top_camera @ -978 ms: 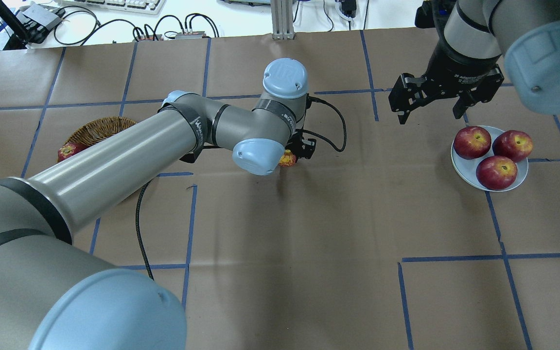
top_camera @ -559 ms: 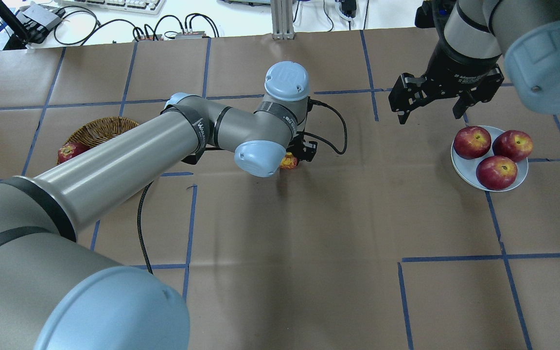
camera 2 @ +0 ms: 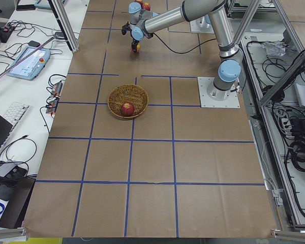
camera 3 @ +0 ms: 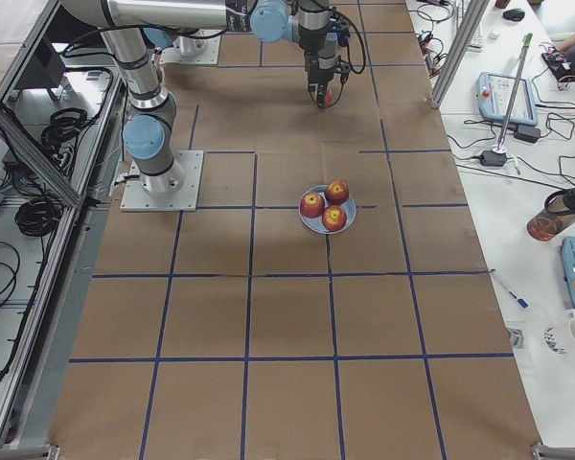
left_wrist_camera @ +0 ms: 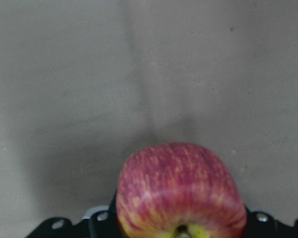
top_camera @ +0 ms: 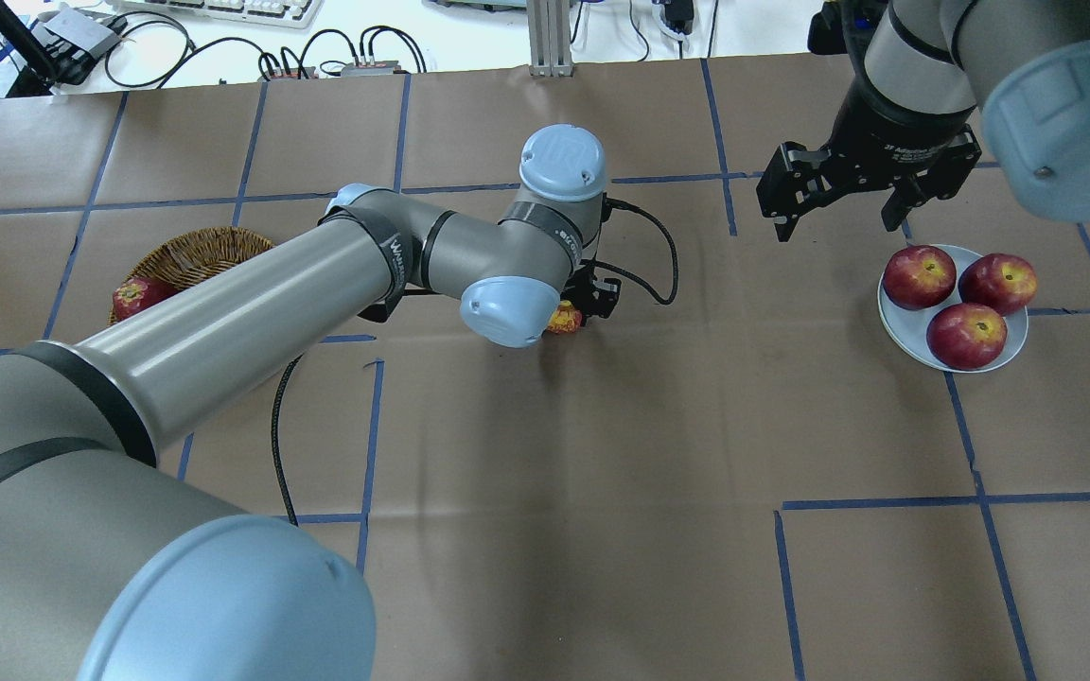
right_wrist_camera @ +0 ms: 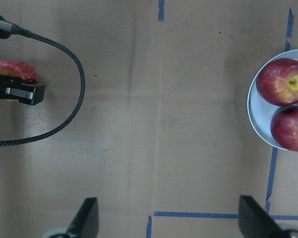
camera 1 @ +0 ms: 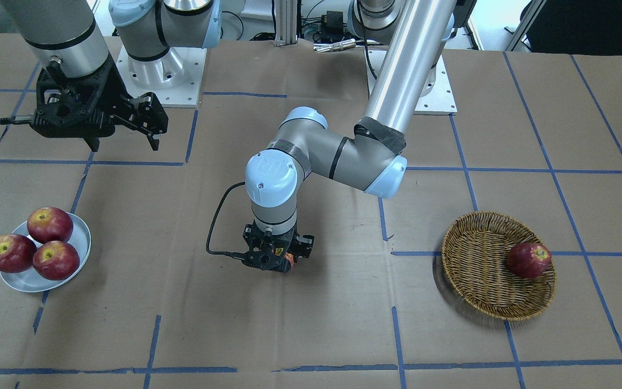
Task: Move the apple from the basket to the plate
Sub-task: 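Set the apple on the table and open the left gripper, then move the right gripper over the apple while the left arm withdraws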
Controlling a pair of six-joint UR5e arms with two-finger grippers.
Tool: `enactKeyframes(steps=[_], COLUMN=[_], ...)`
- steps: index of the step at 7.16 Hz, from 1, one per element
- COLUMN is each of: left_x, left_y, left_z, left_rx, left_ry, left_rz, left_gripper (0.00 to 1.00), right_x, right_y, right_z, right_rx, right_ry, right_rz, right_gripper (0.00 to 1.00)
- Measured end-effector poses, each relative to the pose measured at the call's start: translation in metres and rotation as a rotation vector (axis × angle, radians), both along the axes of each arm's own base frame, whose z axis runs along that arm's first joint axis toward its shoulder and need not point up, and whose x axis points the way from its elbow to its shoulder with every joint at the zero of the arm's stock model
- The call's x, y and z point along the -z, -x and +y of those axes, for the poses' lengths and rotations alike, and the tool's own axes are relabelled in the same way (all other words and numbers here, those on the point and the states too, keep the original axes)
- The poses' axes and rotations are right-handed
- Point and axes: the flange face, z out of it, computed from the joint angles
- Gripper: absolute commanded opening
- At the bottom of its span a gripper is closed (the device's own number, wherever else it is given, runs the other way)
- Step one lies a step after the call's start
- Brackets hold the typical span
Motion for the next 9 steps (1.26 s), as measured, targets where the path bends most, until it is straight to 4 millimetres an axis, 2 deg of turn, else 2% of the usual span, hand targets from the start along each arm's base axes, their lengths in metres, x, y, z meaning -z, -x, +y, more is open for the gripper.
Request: enactKeyframes(steps=[2, 4, 5, 7, 8, 9], left_x=[-0.032, -0.098, -0.135, -0.215, -0.246, -0.268], left_y=[-0.006, -0.031, -0.053, -0.117, -0.143, -0.162], left_z=[0.001, 0.010, 0.018, 0.046, 0.066, 0.087], left_rx=[0.017, 0.041, 0.056, 0.096, 0.110, 0.117], left_ry=[0.030, 0.039, 0.024, -0.009, -0.003, 0.015], left_rz=[0.011, 0.013, 0.005, -0.009, -0.010, -0.009], left_gripper=[0.99, 0.99, 0.99, 0.99, 0.99, 0.99], right_x=[0.000, 0.000, 0.000, 0.002, 0.000, 0.003], right_y=[0.000, -0.001, -0.002, -0.003, -0.007, -0.017], right_z=[0.000, 0.000, 0.000, -0.002, -0.006, -0.013], right_rx=[0.000, 0.000, -0.002, 0.007, 0.020, 0.039], right_ry=[0.000, 0.000, -0.001, 0.002, 0.029, 0.060], right_rz=[0.000, 0.000, -0.001, -0.003, -0.004, -0.007], right_gripper=[1.00, 1.00, 1.00, 1.00, 1.00, 1.00])
